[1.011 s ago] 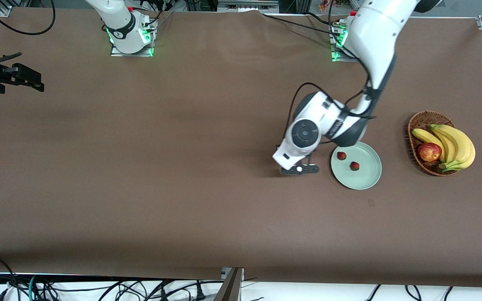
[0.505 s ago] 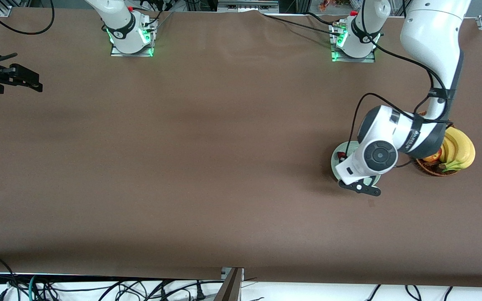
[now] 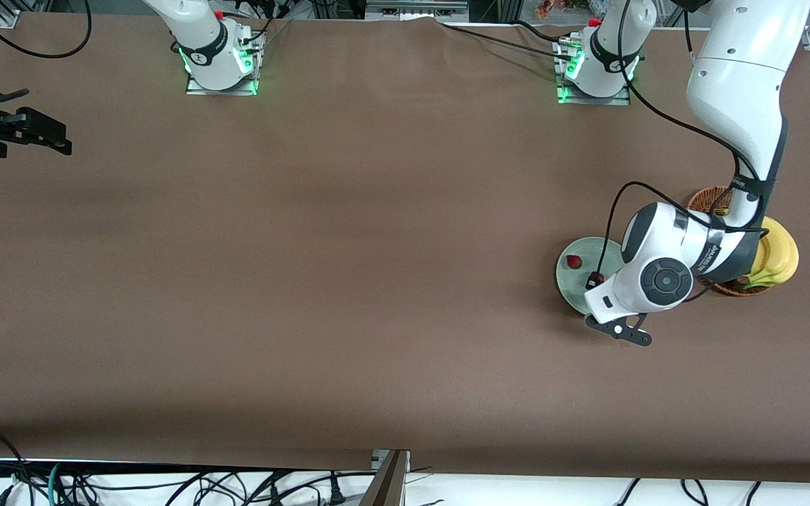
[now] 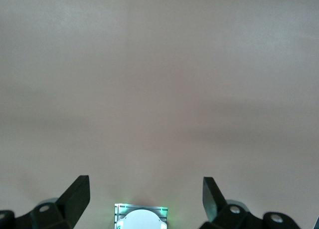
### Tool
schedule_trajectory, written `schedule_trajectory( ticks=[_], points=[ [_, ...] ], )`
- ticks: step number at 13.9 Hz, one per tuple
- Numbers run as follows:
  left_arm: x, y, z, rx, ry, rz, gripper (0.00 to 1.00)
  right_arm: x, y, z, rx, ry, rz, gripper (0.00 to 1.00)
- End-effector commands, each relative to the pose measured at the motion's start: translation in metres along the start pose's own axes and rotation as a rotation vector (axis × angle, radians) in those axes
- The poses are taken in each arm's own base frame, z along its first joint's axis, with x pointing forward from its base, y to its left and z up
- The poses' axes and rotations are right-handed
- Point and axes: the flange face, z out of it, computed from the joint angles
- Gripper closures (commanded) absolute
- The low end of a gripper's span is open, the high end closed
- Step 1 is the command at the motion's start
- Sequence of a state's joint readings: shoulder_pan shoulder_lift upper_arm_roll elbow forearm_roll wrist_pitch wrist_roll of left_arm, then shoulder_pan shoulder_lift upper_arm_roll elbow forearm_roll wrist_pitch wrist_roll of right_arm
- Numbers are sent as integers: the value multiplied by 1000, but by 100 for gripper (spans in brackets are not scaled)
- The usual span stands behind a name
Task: Collect all strawberries into plate
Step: 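Carry the strawberry to the plate with the left gripper and release it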
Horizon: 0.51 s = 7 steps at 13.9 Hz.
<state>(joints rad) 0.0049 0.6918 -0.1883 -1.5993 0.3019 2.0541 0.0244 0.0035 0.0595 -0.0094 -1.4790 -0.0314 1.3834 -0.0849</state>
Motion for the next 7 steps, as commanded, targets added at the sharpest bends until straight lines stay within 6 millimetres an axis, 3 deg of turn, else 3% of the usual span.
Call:
schedule_trajectory(
  ticks=[1, 3, 5, 7],
  points=[
    [-2, 5, -4, 7, 0, 24, 0, -1, 0, -2, 20, 11, -8, 0],
    [-6, 2, -25, 14, 5, 19, 0, -1, 0, -2, 25, 12, -7, 0],
    [-22, 10, -88, 25, -5, 22, 0, -1, 0, -2, 26, 12, -7, 0],
    [-52, 6, -164, 14, 36, -16, 0, -1, 0, -1, 25, 10, -6, 0]
  ],
)
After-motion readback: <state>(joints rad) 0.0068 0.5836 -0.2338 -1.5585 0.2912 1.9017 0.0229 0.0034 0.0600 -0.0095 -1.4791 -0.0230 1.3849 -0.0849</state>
